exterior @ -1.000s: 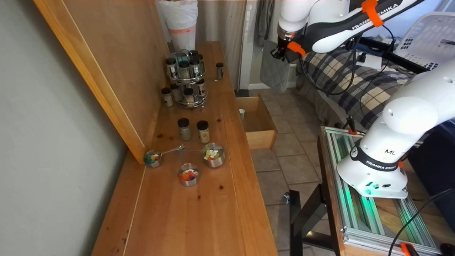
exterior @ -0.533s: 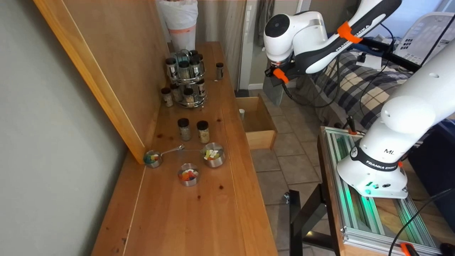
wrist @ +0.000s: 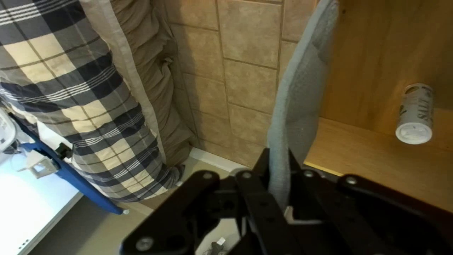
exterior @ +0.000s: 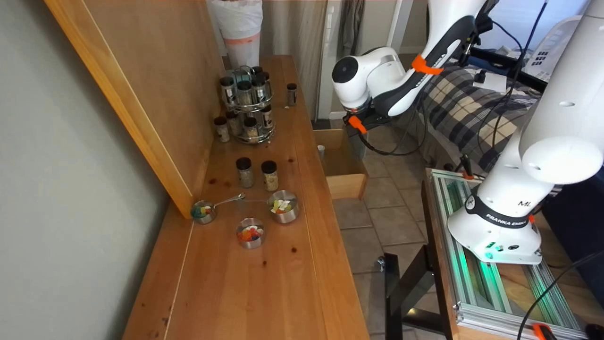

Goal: Pick up the gray oven mat and put it in the open drawer

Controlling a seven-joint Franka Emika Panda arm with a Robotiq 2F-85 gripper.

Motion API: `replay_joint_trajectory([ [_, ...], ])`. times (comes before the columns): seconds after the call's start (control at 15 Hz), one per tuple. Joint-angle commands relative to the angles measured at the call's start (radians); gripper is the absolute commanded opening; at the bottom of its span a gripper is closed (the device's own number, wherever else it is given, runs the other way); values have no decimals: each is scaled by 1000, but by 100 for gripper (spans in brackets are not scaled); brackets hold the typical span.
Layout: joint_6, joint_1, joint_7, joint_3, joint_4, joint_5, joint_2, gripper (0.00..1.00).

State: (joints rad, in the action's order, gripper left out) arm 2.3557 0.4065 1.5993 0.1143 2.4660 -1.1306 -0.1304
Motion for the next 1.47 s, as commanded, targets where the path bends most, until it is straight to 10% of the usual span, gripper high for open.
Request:
replay_joint_trajectory([
  [0.0, 66, -72, 70, 70, -88, -18, -108, 2],
  [1.07, -30, -172, 60, 123, -230, 13, -371, 2],
  [1.13, -38, -176, 50, 119, -235, 22, -381, 33],
  [1.4, -60, -199, 49, 113, -258, 20, -407, 55],
])
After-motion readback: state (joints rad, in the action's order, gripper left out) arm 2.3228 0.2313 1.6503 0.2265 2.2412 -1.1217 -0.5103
